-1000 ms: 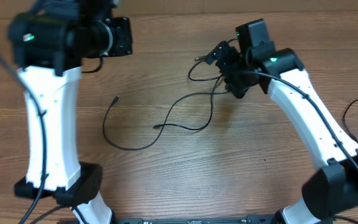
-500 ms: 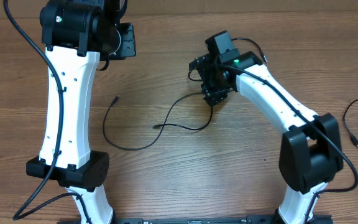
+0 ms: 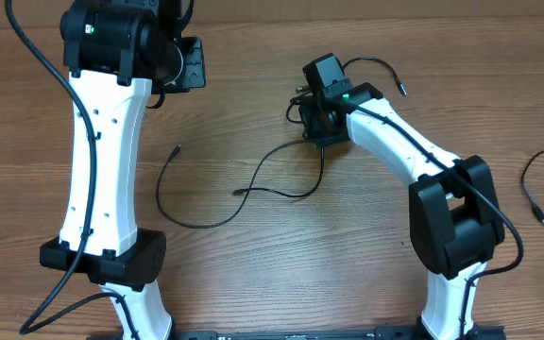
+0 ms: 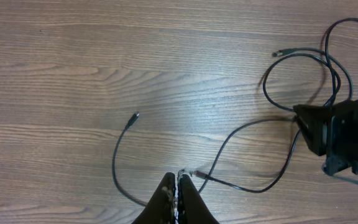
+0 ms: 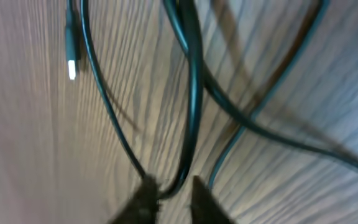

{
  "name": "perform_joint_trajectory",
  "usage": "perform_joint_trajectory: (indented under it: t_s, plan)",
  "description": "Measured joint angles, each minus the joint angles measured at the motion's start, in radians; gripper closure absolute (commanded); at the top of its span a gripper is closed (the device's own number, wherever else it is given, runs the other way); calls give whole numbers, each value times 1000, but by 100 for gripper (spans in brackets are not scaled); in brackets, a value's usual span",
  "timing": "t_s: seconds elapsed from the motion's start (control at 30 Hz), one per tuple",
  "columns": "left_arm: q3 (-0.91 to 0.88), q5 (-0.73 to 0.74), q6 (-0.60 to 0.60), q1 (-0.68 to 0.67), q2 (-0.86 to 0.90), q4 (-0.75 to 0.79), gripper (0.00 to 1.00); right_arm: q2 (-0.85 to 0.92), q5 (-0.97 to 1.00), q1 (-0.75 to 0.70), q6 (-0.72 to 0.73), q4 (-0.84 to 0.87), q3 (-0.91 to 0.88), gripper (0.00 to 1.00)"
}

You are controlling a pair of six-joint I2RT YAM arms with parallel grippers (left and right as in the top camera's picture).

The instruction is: Untangle cables

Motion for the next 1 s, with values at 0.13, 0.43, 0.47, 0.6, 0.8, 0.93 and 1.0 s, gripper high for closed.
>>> perform_joint_trajectory:
  t_s: [0.13, 0.43, 0.47, 0.6, 0.8, 0.93, 1.0]
  plan:
    - [0, -3, 0, 0, 0, 0, 95, 14, 51, -2, 3, -7, 0, 96]
    - [0, -2, 0, 0, 0, 0, 96, 17, 87, -10, -267, 59, 0, 96]
    - [0, -2, 0, 0, 0, 0, 96, 17, 88, -11, -323, 68, 0, 96]
    - [0, -2, 0, 0, 0, 0, 96, 11, 92, -12, -583, 84, 0, 96]
    - [0, -2, 0, 0, 0, 2, 96, -108, 93, -10, -941, 96, -6, 96]
    - [0, -2, 0, 0, 0, 9, 96, -270, 61, -10, -1157, 112, -6, 96]
    - [0, -2, 0, 0, 0, 17, 96, -354, 19, -10, -1250, 112, -5, 96]
